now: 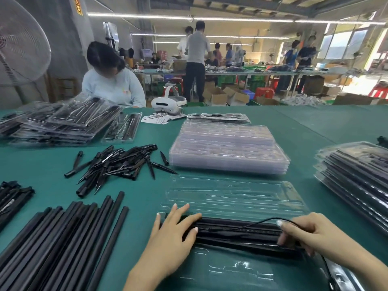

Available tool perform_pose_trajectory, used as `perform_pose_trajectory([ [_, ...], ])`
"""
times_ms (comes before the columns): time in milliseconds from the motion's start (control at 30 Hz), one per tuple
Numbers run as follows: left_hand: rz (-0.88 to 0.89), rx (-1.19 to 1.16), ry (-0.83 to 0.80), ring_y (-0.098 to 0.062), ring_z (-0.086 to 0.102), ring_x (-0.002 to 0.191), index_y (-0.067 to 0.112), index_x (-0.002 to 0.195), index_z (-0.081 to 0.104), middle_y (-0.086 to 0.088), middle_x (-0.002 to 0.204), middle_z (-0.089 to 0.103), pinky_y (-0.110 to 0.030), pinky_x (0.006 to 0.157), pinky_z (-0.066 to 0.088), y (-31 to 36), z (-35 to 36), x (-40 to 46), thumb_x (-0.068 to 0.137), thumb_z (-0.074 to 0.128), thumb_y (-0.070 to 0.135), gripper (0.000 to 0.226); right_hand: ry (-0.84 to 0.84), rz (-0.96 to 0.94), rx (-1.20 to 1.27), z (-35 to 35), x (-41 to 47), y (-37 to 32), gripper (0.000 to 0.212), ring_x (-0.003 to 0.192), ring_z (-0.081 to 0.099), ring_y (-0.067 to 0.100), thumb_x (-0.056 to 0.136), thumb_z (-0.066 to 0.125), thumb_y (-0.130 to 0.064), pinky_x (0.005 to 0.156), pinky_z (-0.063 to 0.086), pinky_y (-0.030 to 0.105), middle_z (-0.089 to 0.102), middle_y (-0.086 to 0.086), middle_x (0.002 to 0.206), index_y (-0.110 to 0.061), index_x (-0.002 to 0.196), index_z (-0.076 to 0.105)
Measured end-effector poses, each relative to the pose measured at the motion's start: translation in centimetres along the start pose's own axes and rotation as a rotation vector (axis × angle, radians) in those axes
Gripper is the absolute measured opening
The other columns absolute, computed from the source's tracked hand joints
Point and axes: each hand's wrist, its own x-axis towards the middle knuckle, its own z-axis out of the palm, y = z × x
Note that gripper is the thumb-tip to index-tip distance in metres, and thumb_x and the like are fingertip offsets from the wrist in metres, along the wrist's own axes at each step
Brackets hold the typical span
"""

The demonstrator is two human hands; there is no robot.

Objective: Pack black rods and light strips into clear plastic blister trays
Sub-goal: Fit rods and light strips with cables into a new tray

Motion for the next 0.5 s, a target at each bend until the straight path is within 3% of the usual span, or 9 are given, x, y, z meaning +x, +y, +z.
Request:
perform_pose_trajectory([
  [133, -0.002, 0.1, -0.152, 0.0, -0.035, 0.131, 0.057, 0.142, -0.004, 0.025, 0.152, -0.021, -0.04, 0.114, -0.021, -0.4, -0.1, 0.0, 0.103, 0.017, 0.043, 0.047, -0.1, 0.033, 0.017, 0.2, -0.1, -0.2, 0.044, 0.044, 0.05, 0.013, 0.074, 0.055, -0.062, 0.048, 0.041, 0.021, 0.069, 0.004, 0.058, -0.025, 0.069, 0.078],
  [267, -0.024, 0.169, -0.165, -0.006, -0.042, 0.129, 0.054, 0.133, -0.026, 0.022, 0.148, -0.033, -0.044, 0.11, -0.025, 0.2, -0.2, -0.5, 0.102, 0.007, 0.043, 0.046, -0.157, -0.004, -0.031, 0.3, -0.2, -0.2, 0.04, 0.044, 0.049, 0.006, 0.076, 0.06, -0.063, 0.047, 0.039, 0.018, 0.069, 0.002, 0.059, -0.027, 0.073, 0.078],
  [367, -0.049, 0.221, -0.14, -0.009, -0.043, 0.13, 0.048, 0.134, -0.03, 0.019, 0.144, -0.039, -0.047, 0.108, -0.028, 0.9, -0.1, -0.9, 0.102, 0.003, 0.042, 0.046, -0.03, -0.112, -0.088, 0.6, 0.1, 0.1, 0.021, 0.045, 0.05, 0.004, 0.081, 0.067, -0.048, 0.049, 0.038, 0.015, 0.067, 0.003, 0.055, -0.029, 0.074, 0.073],
  [433, -0.053, 0.221, -0.131, -0.009, -0.042, 0.13, 0.043, 0.135, -0.029, 0.019, 0.144, -0.039, -0.048, 0.108, -0.027, 1.3, -0.1, -0.9, 0.102, 0.003, 0.039, 0.046, 0.084, -0.137, -0.052, 0.6, 0.4, 0.2, 0.004, 0.051, 0.058, 0.012, 0.081, 0.069, -0.04, 0.053, 0.045, 0.023, 0.068, 0.006, 0.061, -0.037, 0.081, 0.071],
  [500, -0.05, 0.215, -0.13, -0.007, -0.04, 0.13, 0.039, 0.135, -0.029, 0.019, 0.145, -0.036, -0.048, 0.111, -0.025, 1.4, -0.1, -0.9, 0.103, 0.004, 0.036, 0.047, 0.119, -0.142, 0.001, 0.4, 0.4, 0.4, 0.016, 0.064, 0.063, 0.019, 0.076, 0.063, -0.049, 0.065, 0.049, 0.035, 0.071, 0.012, 0.074, -0.04, 0.087, 0.072],
])
